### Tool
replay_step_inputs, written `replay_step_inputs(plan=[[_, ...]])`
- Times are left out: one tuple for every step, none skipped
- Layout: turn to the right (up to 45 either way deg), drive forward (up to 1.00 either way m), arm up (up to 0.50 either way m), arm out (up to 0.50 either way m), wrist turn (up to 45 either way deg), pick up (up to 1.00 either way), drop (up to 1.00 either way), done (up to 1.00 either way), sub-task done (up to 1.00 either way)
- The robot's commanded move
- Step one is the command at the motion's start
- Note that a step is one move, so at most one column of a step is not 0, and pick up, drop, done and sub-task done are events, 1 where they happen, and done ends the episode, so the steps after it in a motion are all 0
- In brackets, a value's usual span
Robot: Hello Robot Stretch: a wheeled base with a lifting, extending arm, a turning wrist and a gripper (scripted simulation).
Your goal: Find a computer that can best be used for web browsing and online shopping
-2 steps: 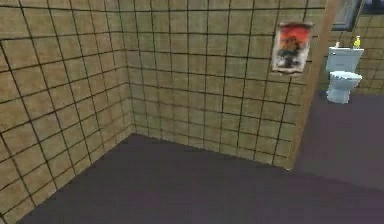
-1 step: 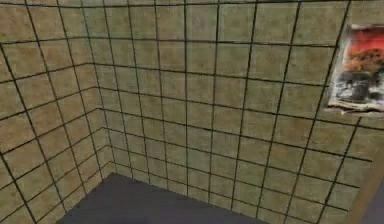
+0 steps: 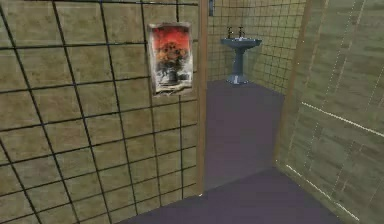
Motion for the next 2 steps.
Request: replay_step_inputs(plan=[[24.0, 0.00, 0.00, 0.00, 0.0, 0.00, 0.00, 0.00, 0.00], [0.0, 0.95, 0.00, 0.00, 0.0, 0.00, 0.00, 0.00, 0.00]])
